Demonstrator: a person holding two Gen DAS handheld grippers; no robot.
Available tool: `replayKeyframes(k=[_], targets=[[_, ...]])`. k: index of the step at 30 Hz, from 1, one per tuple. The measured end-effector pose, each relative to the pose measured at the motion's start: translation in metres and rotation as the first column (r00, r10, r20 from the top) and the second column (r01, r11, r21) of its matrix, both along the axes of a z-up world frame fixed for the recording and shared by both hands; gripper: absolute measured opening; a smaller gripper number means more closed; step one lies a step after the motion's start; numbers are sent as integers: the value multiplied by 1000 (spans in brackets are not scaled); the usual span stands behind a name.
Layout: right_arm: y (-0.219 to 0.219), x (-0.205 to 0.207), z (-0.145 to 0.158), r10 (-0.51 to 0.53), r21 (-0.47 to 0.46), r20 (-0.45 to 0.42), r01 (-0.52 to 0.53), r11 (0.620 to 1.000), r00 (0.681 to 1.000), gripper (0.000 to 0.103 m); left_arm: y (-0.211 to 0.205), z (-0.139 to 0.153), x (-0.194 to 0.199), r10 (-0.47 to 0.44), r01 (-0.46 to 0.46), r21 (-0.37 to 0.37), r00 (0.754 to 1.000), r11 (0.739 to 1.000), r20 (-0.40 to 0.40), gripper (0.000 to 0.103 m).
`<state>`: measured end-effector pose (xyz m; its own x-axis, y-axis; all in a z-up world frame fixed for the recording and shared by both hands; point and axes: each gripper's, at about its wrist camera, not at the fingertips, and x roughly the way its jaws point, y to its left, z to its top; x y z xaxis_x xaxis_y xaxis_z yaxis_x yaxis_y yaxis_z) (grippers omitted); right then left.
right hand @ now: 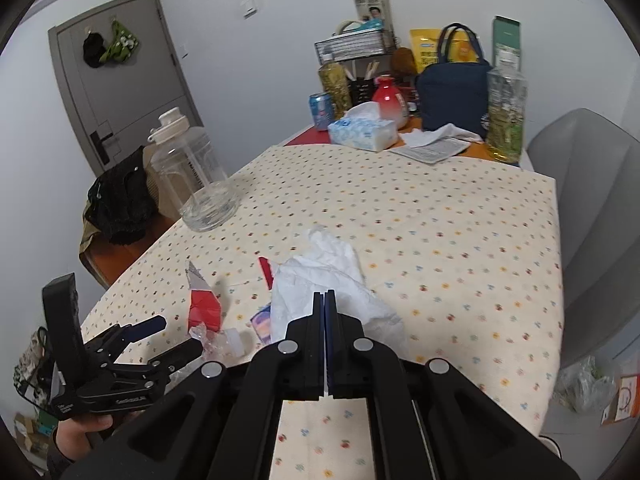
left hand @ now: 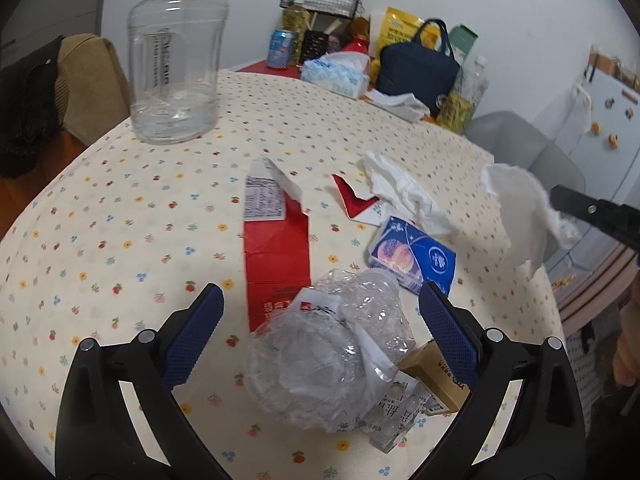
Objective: Collect trash
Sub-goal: 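Grasp and lift the crushed clear plastic bottle with the left gripper while the right holds the tissue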
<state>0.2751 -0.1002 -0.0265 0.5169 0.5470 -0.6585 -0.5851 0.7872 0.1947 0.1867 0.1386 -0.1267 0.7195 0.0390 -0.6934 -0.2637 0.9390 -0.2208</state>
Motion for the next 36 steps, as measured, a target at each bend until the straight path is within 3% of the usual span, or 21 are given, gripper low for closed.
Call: replayKeyframes(k=[7,10,22,23,24,26,30,35,36], targets=[[-45,-18,-3,-56,57,-8,56,997,998,2,-11,-16,12,-25,28,30,996,999,-84,97],[-62,-29,-8,-84,88,-15,85,992,996,2,-11,-21,9,-23,25,17,995,1000,-96,88],[-102,-62,-32,-159,213,-98,177,961,982,2,1,8,-23,-43,43,-19,999,999,-6,84],[-104,-63,-35,-162,213,-105,182,960,981,2,0,11,-24,-47,47,-20,999,999,1,79],[-106,-64,-36,-164,212,-109,185,960,980,2,-1,14,-24,-62,62,-32,998,998,9,46],[-111,-64,-38,-174,210,-114,195,958,978,2,-2,17,-22,-65,64,-68,998,996,0,42],[-118,-66,-37,-186,216,-111,206,954,976,2,-8,16,-17,-81,80,-83,997,993,-5,5],[-128,-69,-37,-197,225,-111,217,950,974,2,-18,24,-17,-86,86,-55,996,995,5,3],[-129,-69,-37,-198,227,-112,219,949,974,2,-19,25,-18,-85,85,-50,996,995,1,9]])
